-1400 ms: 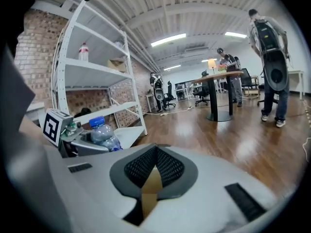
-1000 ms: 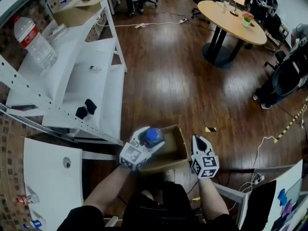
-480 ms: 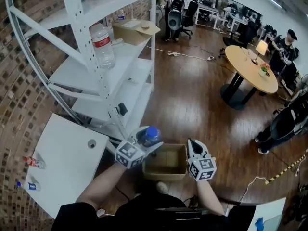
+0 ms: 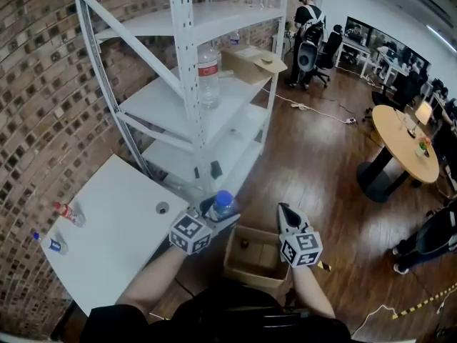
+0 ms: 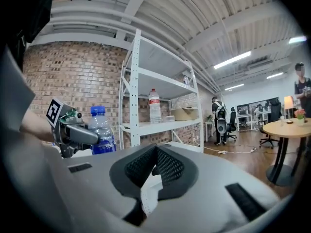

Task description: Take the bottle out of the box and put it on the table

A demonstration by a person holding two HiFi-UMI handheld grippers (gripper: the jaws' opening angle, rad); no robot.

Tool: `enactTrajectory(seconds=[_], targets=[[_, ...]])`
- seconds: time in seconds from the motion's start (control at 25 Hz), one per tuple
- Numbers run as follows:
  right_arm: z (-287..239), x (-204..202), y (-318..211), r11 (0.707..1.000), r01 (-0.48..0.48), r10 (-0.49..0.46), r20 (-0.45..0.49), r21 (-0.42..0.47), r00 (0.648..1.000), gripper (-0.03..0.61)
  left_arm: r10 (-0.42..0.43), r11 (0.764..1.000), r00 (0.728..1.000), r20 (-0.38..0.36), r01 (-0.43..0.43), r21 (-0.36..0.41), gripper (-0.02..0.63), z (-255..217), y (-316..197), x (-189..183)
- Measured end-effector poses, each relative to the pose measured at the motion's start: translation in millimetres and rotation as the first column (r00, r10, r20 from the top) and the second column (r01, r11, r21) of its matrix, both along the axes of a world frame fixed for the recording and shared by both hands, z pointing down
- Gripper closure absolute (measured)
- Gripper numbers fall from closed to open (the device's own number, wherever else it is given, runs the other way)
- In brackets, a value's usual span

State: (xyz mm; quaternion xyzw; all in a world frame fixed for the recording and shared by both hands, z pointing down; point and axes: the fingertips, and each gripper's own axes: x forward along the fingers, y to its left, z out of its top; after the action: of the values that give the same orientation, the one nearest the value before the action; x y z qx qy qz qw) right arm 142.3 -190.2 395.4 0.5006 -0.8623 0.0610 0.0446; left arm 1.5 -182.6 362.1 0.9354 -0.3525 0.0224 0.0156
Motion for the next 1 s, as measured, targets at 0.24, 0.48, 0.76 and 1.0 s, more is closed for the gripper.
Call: enactTrajectory(seconds=[0.24, 0.48, 0.76, 1.0], targets=[[-3.9, -55.5, -23.1, 0.986, 0.169, -0.169, 0.002, 0.006, 0.986, 0.574, -0.166, 0.986, 0.986, 0.004, 0.166, -0.001, 0.256, -1.9, 1.2, -52.5], [9.5, -139.3, -26.5, 0.902, 0.431, -0.430, -0.062, -0.010, 0.901, 0.574, -0.411, 0.912, 0.911, 0.020, 0.411, -0.011, 0.256, 5.2, 27.4, -120.0], [26.3, -238.1, 18.6, 0.733, 0.678, -0.680, -0.038, -0.048, 0.732, 0.574, -0.674, 0.738, 0.739, 0.002, 0.673, -0.048, 0.256, 17.6, 102.9, -198.1], [31.5, -304.6, 74.1, 0.586, 0.809, -0.810, -0.005, -0.052, 0.586, 0.574, -0.822, 0.568, 0.569, -0.009, 0.818, -0.091, 0.255, 29.6, 173.4, -257.9]])
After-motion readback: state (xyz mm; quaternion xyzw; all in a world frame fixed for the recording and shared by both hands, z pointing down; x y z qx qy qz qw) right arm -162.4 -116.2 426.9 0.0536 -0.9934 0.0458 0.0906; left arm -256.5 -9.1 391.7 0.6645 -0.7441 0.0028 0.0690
